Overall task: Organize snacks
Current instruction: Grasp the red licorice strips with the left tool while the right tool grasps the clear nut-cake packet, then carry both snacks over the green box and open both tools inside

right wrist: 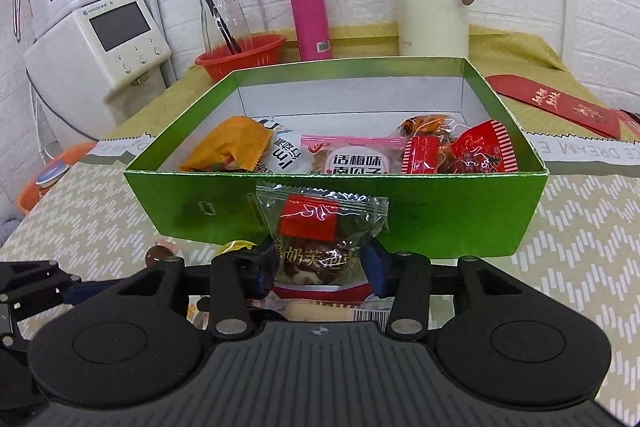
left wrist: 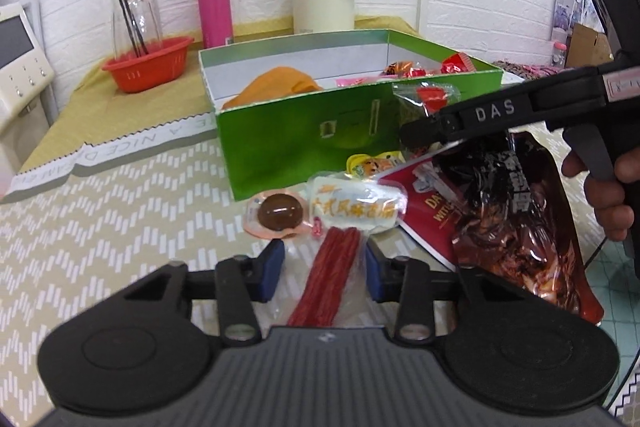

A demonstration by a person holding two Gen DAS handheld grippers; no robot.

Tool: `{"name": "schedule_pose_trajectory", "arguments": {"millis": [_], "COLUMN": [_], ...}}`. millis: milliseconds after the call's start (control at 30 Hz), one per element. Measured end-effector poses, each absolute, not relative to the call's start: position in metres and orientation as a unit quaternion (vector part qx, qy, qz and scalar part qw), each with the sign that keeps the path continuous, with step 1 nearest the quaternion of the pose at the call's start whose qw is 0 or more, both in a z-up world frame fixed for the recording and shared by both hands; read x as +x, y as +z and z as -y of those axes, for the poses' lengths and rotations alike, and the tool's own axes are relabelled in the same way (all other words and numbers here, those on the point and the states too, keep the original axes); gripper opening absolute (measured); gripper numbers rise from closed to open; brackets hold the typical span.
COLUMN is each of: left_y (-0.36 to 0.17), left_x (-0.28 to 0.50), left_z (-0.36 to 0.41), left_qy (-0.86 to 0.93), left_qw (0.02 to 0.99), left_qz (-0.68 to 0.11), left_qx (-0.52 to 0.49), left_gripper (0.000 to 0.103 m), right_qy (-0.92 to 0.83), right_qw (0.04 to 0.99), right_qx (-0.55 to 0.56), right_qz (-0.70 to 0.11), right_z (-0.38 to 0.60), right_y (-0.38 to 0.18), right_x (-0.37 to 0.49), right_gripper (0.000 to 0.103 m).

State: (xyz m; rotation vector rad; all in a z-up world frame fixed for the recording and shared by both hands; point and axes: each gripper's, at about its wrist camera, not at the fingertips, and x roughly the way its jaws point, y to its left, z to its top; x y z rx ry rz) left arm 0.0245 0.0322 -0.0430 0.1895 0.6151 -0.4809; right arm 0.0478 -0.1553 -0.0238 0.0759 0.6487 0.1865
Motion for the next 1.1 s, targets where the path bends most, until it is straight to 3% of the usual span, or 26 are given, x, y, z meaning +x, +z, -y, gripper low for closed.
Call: {"name": "schedule_pose_trajectory", "arguments": {"millis": [467,1100], "left_y": [-0.016,0.010], "left_x": [-0.003,0.000], "left_z": [-0.049,-0.023], "left_qy": [-0.197,-0.193], "left_qw": [0.944,0.954], "left_qz": [-0.263,-0.230], "left_qx": [0.033,-0.005], "left_gripper": [0.035,0.035], "right_qy": [0.124,0.122], "right_qw": [0.969,0.969], "right_qx": [0.075,0.084], "right_qz": [-0.200,-0.196], "right_z": [0.166,0.176], "right_y": [-0.007,0.009], "right_x": [0.008,-0.033], "right_gripper": [0.076,0.077]}}
